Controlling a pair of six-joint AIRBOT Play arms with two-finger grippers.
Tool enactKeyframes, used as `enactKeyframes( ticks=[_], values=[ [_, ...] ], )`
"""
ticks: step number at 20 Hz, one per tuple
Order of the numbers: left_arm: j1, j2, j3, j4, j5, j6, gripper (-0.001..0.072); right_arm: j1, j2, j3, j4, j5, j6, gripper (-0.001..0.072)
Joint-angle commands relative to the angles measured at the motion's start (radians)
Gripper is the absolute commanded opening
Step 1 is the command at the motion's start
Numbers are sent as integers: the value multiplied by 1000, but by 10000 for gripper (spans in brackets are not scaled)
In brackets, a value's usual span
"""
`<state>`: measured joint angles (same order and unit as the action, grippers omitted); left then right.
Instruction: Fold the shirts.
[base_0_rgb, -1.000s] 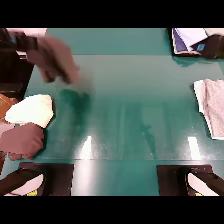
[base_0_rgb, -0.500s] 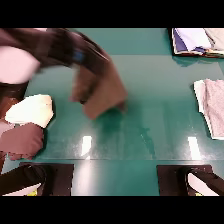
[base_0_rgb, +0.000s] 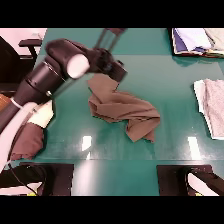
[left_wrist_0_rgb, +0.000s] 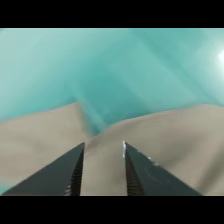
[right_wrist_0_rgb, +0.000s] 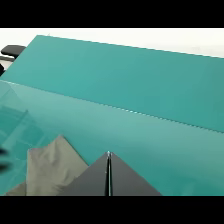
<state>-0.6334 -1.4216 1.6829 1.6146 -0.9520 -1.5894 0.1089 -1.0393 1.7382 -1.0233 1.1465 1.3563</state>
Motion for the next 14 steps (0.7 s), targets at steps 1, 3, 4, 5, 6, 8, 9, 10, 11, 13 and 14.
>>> enactKeyframes(
  ticks=[1, 3, 4, 5, 6, 8, 9, 10, 11, 13, 14],
  values=[
    [236, -10, -60, -100, -59, -55, 314, 0, 0, 1, 0, 1, 0, 16],
    [357, -10, -160, -251, -46, -49, 314, 0, 0, 1, 0, 1, 0, 16],
    [399, -10, -220, -310, -31, -23, 314, 0, 0, 1, 0, 1, 0, 16],
    [435, -10, -288, -365, -15, -5, 314, 0, 0, 1, 0, 1, 0, 16],
    [455, -16, -344, -410, -2, 8, 314, 0, -1, 1, 0, 1, 0, 16],
    [465, -51, -425, -479, 1, 47, 314, 0, -6, 0, 2, 2, 0, 16],
    [465, -77, -451, -523, -2, 69, 314, 0, -13, 0, 3, 9, 0, 16],
    [465, -107, -465, -584, -2, 90, 315, 0, -22, -1, 4, 22, 1, 16],
    [465, -134, -468, -629, -4, 109, 315, 0, -32, -1, 4, 39, 1, 16],
    [465, -176, -468, -712, -4, 137, 315, 1, -55, -1, 11, 77, 1, 16],
    [465, -193, -468, -743, -12, 150, 314, 2, -66, -1, 11, 92, 1, 15]
  ],
)
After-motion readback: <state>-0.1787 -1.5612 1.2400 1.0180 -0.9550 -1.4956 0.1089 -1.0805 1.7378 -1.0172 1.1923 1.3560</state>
